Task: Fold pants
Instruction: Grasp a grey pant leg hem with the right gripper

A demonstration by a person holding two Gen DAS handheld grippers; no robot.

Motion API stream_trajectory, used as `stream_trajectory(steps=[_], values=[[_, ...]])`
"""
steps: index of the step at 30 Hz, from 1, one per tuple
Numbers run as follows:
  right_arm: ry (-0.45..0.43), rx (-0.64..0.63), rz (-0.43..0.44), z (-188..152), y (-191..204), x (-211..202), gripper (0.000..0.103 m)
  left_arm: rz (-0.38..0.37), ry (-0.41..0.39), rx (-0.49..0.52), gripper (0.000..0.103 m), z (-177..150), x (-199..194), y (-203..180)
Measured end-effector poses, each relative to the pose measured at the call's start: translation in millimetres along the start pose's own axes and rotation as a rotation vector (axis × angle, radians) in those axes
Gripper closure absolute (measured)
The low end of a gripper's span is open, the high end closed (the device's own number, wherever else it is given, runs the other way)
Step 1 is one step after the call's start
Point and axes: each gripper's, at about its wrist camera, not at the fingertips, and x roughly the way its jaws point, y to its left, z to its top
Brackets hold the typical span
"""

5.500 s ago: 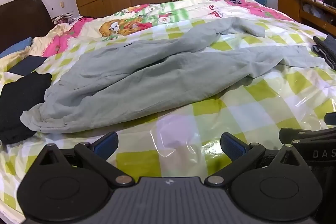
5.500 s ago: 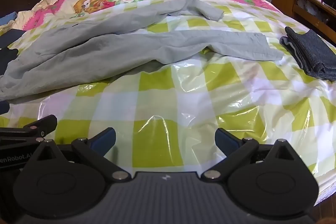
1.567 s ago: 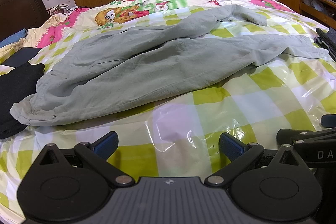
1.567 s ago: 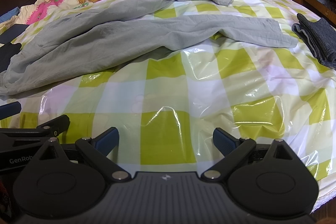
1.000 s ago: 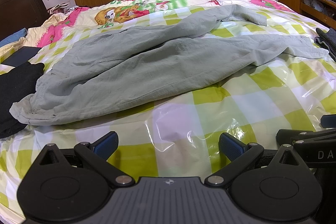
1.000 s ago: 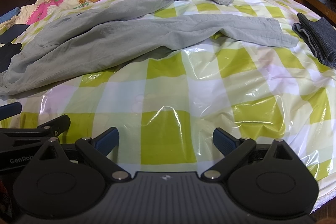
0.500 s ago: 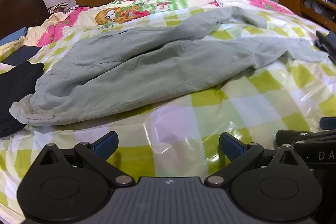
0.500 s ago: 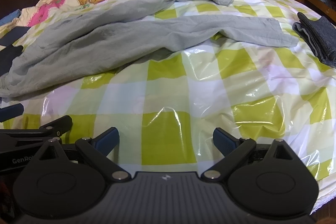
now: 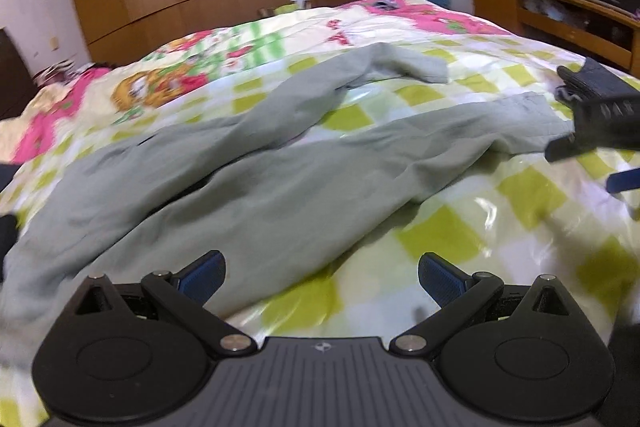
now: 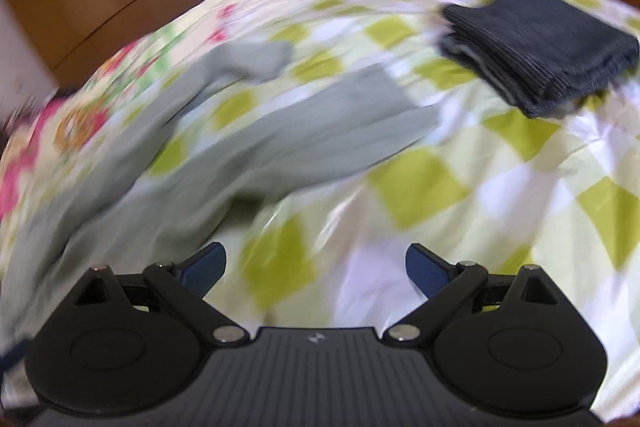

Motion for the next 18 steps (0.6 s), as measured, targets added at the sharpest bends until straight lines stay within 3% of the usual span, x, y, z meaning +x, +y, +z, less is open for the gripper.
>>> stream_trajectory(steps=[8, 9, 10, 11, 12, 13, 15, 18], values=[[-0.008, 0.243, 0.062, 47.6, -28.1, 54.5, 0.008, -0.031, 0.02, 0.046, 0.0, 24.6, 46.9, -19.6], [-0.007, 0.248, 0.054, 50.6, -26.6, 58.7, 0.018, -0.033, 0.024, 0.046, 0.0, 25.7, 49.8, -21.6], [-0.009, 0.255, 0.045, 52.5, -27.5, 59.3, 0.038, -0.034, 0.028, 0.046, 0.0, 26.6, 52.2, -23.3], [-0.005, 0.271, 0.043, 54.4, -31.6, 60.6, 0.05, -0.037, 0.031, 0.046, 0.0, 26.8, 53.1, -25.0], [0.01, 0.306, 0.066, 54.6, -39.1, 61.3, 0.076, -0.042, 0.032, 0.048, 0.0, 26.5, 53.4, -26.4], [0.03, 0.352, 0.101, 53.6, -48.4, 62.7, 0.092, -0.045, 0.032, 0.053, 0.0, 26.0, 53.6, -28.0], [0.05, 0.424, 0.138, 49.2, -66.4, 60.2, 0.096, -0.048, 0.029, 0.07, 0.0, 25.0, 53.8, -31.9], [0.048, 0.426, 0.155, 43.8, -78.6, 46.0, 0.092, -0.049, 0.015, 0.095, 0.0, 25.4, 53.5, -37.4]])
